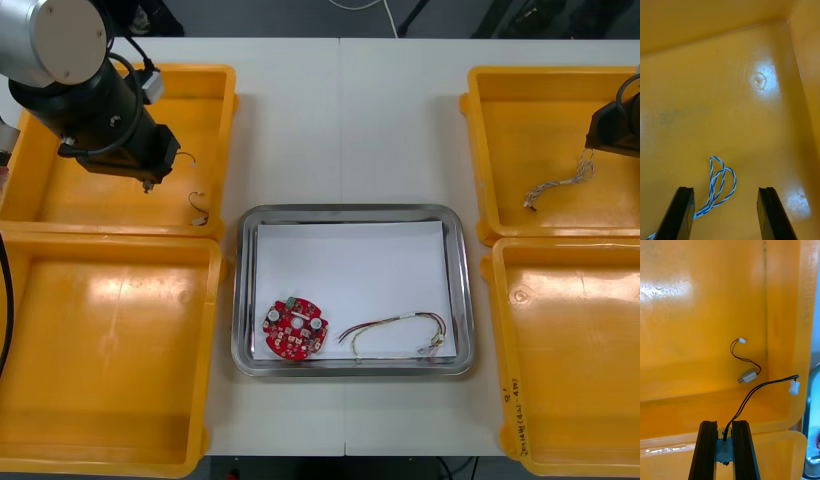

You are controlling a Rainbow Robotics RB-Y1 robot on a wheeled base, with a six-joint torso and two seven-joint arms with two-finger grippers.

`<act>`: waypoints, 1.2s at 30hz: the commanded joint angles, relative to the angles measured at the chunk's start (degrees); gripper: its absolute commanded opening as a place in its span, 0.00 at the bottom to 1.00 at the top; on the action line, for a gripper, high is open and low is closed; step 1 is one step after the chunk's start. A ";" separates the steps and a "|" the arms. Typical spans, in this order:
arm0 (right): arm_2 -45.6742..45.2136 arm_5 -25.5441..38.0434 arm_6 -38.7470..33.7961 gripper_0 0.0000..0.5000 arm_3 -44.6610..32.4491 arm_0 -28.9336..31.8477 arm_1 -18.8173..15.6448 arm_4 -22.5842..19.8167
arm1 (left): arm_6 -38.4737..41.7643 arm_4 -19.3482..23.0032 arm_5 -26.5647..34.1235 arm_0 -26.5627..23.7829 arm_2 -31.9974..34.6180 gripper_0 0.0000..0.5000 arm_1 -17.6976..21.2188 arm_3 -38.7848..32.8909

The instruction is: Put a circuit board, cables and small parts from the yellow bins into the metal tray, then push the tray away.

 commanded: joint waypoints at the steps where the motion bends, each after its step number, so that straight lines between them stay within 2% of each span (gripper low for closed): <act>1: -2.44 0.28 3.07 1.00 -0.31 -2.90 -2.79 0.06 | 4.13 0.70 1.10 -5.58 -3.27 0.00 -1.02 -3.81; 7: -6.05 5.03 3.16 1.00 -0.40 -3.87 -2.88 -0.64 | 10.02 1.67 1.02 -7.78 -8.11 0.00 -3.40 -5.83; 11: -7.10 10.48 2.10 1.00 -3.48 -3.96 -2.79 -0.55 | 13.89 1.67 -0.13 -8.57 -11.54 0.00 -5.24 -7.06; 16: -8.24 19.00 -3.87 1.00 -8.31 -4.13 -2.53 -0.47 | 18.90 0.88 -3.47 -9.19 -15.93 0.00 -7.70 -7.59; 22: -8.33 24.54 -12.57 1.00 -8.92 -7.47 -1.21 0.24 | 21.71 -0.18 -7.16 -9.27 -20.06 0.00 -9.55 -7.59; 29: -9.21 24.45 -23.21 1.00 -6.55 -10.90 0.46 1.64 | 22.59 -0.09 -8.04 -8.48 -22.87 0.00 -9.90 -7.50; 33: -10.53 21.29 -26.46 1.00 0.57 -15.21 0.81 3.14 | 22.94 0.00 -9.35 -8.13 -24.54 0.00 -9.90 -6.09; 36: -10.62 18.65 -26.37 1.00 5.67 -18.11 0.99 6.56 | 23.03 0.26 -11.38 -8.04 -26.04 0.00 -9.90 -4.25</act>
